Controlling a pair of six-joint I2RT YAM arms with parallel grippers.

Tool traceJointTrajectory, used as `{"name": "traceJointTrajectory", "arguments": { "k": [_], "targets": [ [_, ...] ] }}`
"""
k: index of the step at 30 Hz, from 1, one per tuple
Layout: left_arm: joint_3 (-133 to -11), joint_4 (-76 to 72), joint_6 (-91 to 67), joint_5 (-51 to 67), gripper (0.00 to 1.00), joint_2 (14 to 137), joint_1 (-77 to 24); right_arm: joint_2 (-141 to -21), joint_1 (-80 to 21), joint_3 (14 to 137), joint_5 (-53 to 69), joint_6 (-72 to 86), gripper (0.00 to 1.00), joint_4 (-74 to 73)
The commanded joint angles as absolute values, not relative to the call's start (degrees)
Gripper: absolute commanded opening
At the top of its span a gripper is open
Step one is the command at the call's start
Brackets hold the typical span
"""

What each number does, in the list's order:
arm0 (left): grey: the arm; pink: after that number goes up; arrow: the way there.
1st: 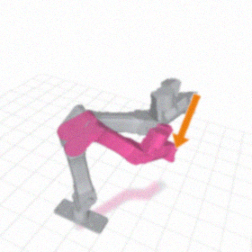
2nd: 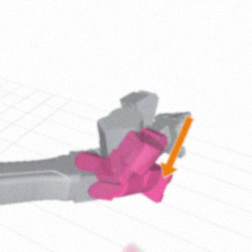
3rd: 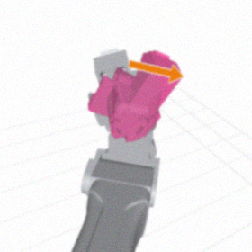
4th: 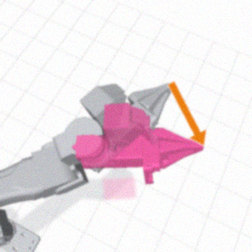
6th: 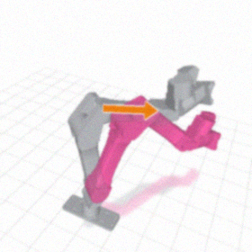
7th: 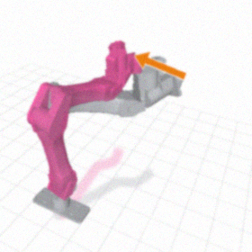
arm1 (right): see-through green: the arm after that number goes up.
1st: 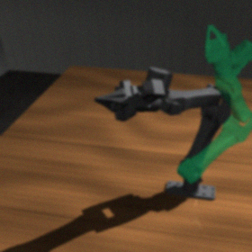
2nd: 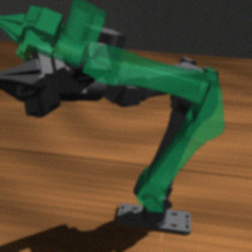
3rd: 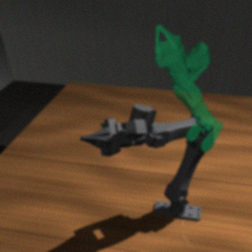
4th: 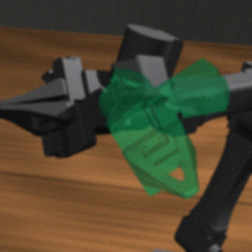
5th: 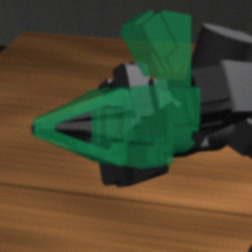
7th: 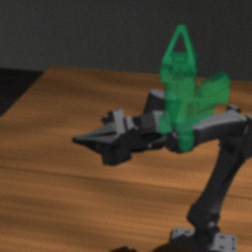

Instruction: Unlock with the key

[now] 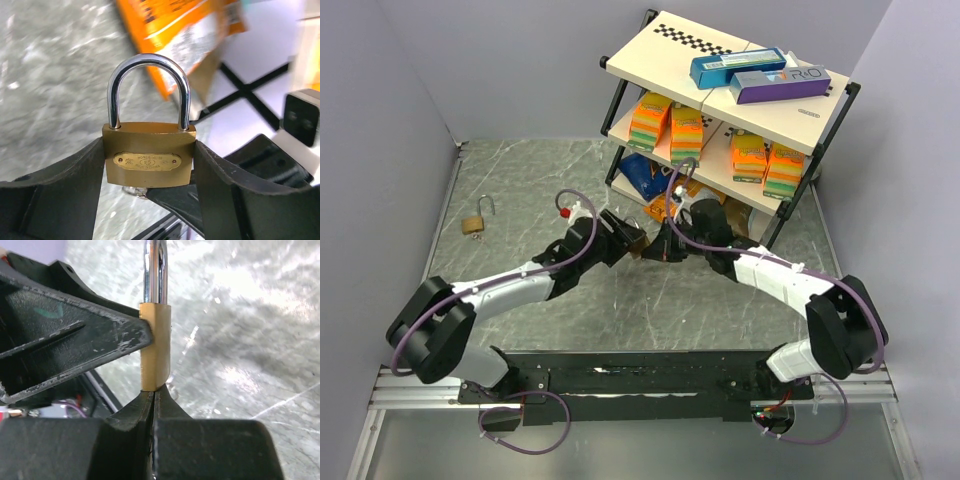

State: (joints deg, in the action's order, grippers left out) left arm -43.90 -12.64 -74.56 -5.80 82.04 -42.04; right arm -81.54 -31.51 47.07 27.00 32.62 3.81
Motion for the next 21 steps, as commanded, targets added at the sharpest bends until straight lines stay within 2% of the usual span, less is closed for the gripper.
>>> {"name": "traceJointTrajectory", "arguments": {
  "k": [1, 21],
  "targets": [
    [-43.5, -29.3, -76.2, 9.7, 0.01, 75.9, -47.3, -79.8, -30.4, 52.6, 25.6, 36.7, 0.00, 13.7],
    [-39.1, -36.3, -74.0, 12.2, 0.01, 68.6, -47.4, -79.7, -28.4, 52.3, 30.0, 43.5, 0.00, 16.0]
  ]
}}
